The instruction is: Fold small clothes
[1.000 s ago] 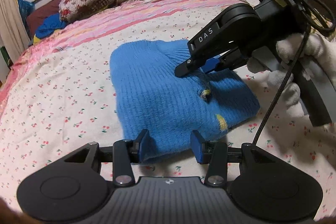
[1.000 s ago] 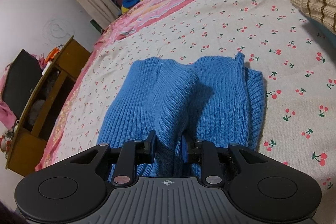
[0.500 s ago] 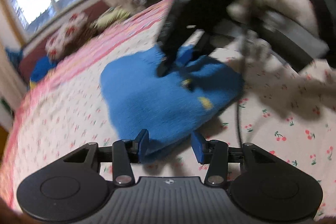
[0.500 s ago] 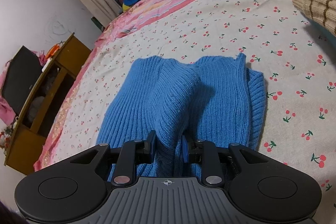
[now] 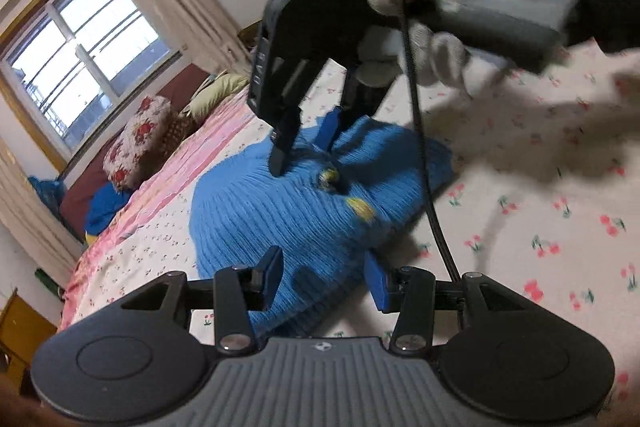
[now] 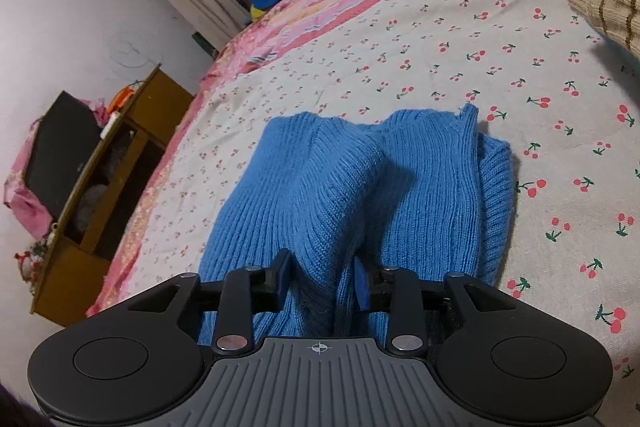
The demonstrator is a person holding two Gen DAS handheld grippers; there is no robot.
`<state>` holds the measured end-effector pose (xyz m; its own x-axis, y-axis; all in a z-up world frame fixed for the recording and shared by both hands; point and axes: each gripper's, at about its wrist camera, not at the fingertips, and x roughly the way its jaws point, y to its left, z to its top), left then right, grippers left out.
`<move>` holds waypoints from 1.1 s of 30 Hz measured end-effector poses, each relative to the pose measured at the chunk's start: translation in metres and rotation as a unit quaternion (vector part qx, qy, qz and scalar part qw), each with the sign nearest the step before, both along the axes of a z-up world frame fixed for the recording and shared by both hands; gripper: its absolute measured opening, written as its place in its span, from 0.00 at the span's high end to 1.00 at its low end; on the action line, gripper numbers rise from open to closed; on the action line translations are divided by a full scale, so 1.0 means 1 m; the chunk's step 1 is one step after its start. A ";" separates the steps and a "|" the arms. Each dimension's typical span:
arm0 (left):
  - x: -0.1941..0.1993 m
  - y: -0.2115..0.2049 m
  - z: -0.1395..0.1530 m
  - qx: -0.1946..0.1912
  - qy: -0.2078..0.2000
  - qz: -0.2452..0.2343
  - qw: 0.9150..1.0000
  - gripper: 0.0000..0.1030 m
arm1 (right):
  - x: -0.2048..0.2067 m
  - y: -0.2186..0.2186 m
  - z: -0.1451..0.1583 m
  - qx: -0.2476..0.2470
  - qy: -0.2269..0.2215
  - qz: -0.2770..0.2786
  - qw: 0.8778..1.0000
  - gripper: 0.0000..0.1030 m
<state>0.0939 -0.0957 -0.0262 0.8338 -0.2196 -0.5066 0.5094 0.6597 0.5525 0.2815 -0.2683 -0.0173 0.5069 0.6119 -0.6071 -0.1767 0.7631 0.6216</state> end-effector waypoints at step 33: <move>0.041 -0.046 0.030 -0.159 0.091 0.000 0.983 0.78 | 0.007 -0.036 0.008 -0.080 -0.034 -0.046 0.995 0.84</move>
<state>0.1352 -0.1417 0.0043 0.7361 -0.3913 -0.5524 0.5807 0.7844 0.2181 0.2885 -0.3042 -0.0092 0.5993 0.4601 -0.6551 -0.1401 0.8660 0.4801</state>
